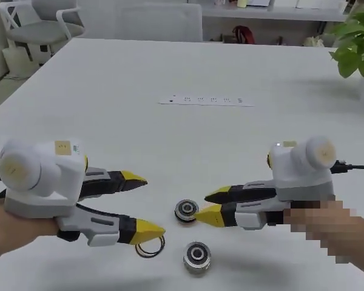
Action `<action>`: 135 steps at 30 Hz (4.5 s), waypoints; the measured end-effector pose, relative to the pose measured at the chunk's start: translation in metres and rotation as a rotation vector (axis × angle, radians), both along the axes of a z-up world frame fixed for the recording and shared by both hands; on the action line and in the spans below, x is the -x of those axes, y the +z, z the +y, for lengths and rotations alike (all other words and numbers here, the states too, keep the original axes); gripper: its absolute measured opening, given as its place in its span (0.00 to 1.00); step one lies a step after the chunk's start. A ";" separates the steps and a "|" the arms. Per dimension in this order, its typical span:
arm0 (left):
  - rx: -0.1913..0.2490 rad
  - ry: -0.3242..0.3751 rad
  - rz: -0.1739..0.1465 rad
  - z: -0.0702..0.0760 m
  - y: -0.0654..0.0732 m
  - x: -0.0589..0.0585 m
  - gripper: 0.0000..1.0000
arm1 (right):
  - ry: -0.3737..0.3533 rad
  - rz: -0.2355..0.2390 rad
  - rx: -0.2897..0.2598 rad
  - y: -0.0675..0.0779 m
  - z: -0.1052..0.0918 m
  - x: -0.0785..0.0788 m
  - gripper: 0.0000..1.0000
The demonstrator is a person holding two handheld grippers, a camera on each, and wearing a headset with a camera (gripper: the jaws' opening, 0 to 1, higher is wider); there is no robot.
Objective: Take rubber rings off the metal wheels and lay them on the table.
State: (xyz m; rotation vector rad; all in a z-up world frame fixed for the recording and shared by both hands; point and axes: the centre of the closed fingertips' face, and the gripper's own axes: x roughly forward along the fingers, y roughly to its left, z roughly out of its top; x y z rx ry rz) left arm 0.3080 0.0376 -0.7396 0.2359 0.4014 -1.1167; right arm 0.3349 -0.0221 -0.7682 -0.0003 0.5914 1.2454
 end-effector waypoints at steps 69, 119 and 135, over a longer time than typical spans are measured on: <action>-0.064 -0.015 0.089 -0.046 -0.050 -0.036 0.22 | 0.006 -0.023 0.067 -0.032 0.003 -0.006 0.26; -0.103 0.018 0.028 -0.048 -0.052 -0.038 0.13 | 0.027 -0.173 0.161 -0.037 0.015 -0.009 0.22; -0.103 0.022 0.027 -0.047 -0.052 -0.038 0.13 | 0.026 -0.113 0.151 -0.041 0.007 -0.007 0.12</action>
